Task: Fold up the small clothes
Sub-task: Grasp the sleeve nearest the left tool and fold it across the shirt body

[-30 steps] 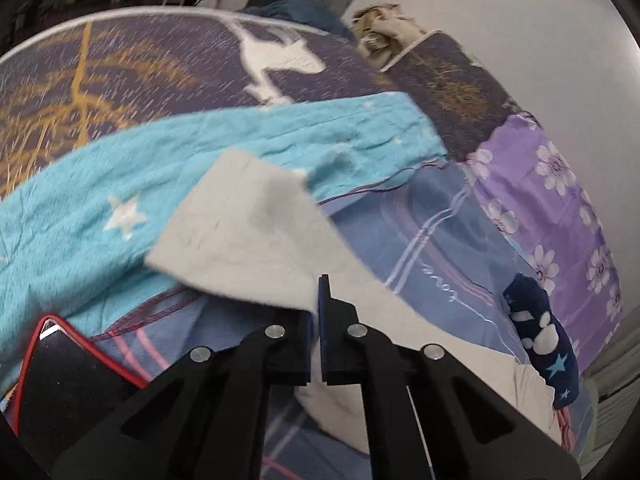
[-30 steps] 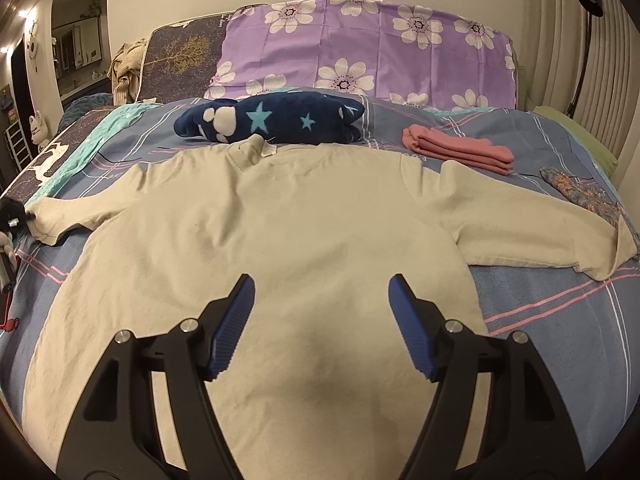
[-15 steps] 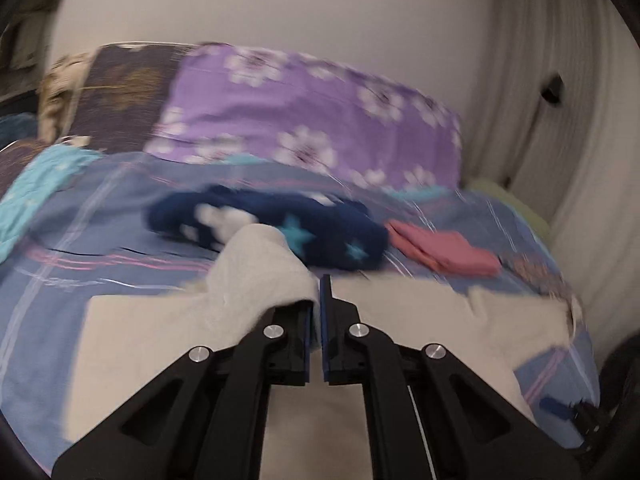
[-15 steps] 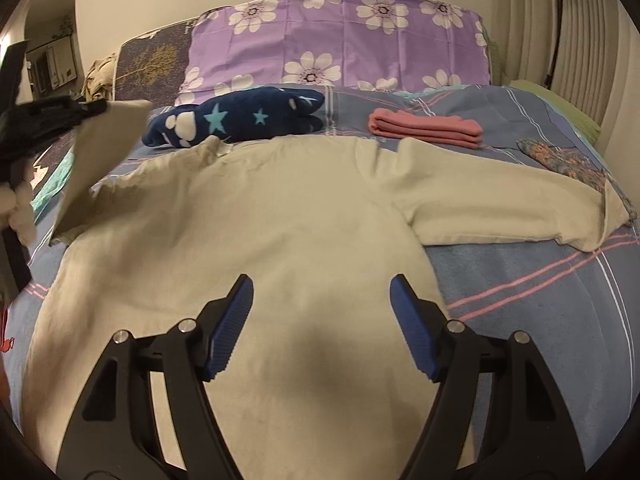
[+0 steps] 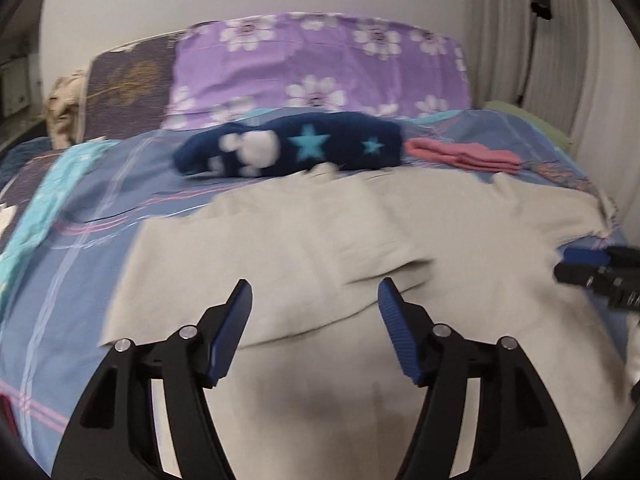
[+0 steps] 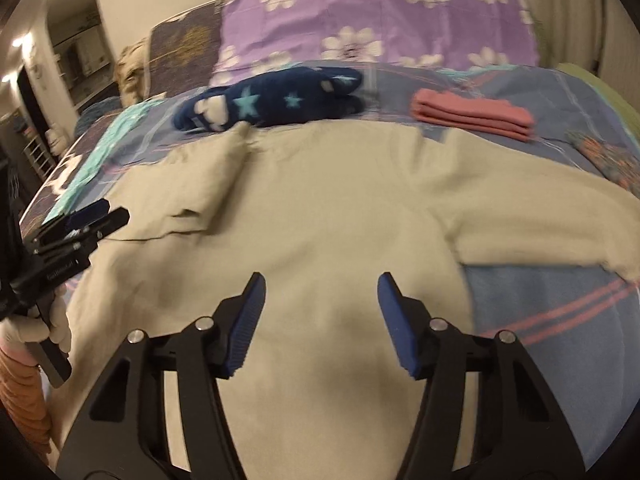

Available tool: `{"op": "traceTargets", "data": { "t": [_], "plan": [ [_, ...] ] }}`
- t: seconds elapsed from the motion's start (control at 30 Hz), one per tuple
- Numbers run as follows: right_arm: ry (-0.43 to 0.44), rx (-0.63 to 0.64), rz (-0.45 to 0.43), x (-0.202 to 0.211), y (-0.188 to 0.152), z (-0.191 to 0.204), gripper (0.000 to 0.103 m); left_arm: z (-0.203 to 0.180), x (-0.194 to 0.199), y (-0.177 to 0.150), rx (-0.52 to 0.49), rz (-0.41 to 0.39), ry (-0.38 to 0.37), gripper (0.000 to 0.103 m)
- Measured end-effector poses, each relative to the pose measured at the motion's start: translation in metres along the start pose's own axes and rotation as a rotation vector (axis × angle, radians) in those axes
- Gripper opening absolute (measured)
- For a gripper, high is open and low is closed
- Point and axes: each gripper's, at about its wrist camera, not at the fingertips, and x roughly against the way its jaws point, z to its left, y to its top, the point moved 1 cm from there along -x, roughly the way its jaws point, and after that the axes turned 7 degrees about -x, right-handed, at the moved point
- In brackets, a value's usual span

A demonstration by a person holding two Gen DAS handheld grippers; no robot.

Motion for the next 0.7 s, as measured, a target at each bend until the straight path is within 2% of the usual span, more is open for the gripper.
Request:
{"op": "traceTargets", "data": {
  "t": [0.1, 0.2, 0.3, 0.37, 0.4, 0.43, 0.47, 0.57, 0.7],
  "plan": [
    [0.023, 0.128, 0.011, -0.02, 0.012, 0.041, 0.06, 0.028, -0.001, -0.018, 0.031, 0.057, 0.114, 0.068],
    [0.04, 0.245, 0.056, -0.054, 0.02, 0.085, 0.067, 0.05, -0.003, -0.026, 0.065, 0.119, 0.204, 0.068],
    [-0.033, 0.308, 0.08, -0.09, 0.022, 0.111, 0.067, 0.068, -0.002, -0.033, 0.108, 0.147, 0.24, 0.069],
    [-0.112, 0.335, 0.056, -0.11, 0.025, 0.12, 0.062, 0.077, -0.006, -0.037, 0.122, 0.161, 0.261, 0.069],
    [-0.127, 0.327, 0.038, -0.115, 0.027, 0.119, 0.051, 0.079, -0.01, -0.039, 0.13, 0.173, 0.277, 0.069],
    [-0.131, 0.297, 0.022, -0.115, 0.031, 0.113, 0.029, 0.083, -0.013, -0.043, 0.14, 0.186, 0.292, 0.069],
    [-0.106, 0.217, 0.015, -0.111, 0.037, 0.101, 0.025, 0.086, -0.015, -0.046, 0.155, 0.198, 0.293, 0.069],
    [-0.029, -0.052, 0.014, -0.086, 0.042, 0.044, 0.025, 0.092, -0.016, -0.052, 0.192, 0.203, 0.267, 0.069],
    [-0.009, -0.297, 0.056, -0.069, 0.033, -0.03, 0.026, 0.095, -0.02, -0.054, 0.203, 0.215, 0.265, 0.071]
  ]
}}
